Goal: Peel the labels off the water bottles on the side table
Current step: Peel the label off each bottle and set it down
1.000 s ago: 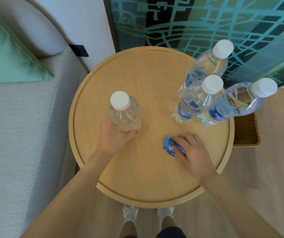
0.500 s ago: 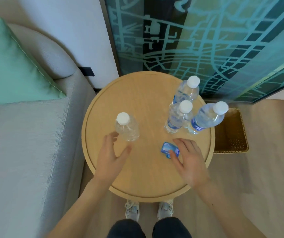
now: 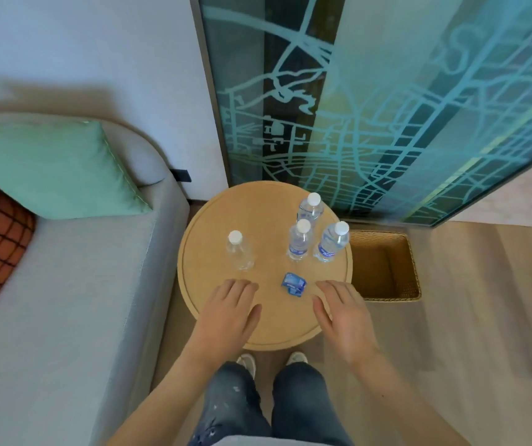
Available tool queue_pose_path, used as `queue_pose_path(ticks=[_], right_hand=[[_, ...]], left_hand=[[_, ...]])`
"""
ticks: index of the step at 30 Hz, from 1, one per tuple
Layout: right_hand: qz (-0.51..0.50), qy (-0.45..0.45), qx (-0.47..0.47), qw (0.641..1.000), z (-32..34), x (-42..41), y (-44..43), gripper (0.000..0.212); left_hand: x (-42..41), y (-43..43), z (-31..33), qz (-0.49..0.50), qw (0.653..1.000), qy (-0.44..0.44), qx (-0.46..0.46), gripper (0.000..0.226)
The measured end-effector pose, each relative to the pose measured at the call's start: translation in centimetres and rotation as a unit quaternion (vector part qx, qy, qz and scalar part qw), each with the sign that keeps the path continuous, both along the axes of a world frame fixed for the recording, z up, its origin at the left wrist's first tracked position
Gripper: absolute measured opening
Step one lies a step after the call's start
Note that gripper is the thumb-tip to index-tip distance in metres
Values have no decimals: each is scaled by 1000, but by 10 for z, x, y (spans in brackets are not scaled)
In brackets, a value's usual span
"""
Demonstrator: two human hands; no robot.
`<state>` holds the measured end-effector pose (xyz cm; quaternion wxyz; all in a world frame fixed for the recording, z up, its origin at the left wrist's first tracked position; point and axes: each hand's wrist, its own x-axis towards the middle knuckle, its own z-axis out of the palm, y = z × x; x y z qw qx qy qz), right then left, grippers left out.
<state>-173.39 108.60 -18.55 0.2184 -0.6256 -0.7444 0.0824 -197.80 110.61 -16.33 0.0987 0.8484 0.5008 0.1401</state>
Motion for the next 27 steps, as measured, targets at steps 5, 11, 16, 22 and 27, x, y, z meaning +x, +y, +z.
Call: queue_pose_path(ticks=[5, 11, 16, 22, 27], right_hand=[[-19, -29, -12, 999, 15, 7, -24, 30], [-35, -35, -70, 996, 7, 15, -41, 28], [-42, -37, -54, 997, 15, 20, -40, 28], [-67, -6, -43, 997, 19, 32, -27, 29], [-83, 22, -41, 995, 21, 50, -3, 31]], left_hand=[[6, -23, 12, 2, 1000, 18, -12, 49], [14, -40, -5, 0, 998, 27, -52, 37], [23, -30, 1, -7, 999, 8, -54, 34], [38, -7, 14, -8, 998, -30, -51, 45], [61, 30, 15, 3, 996, -71, -47, 44]])
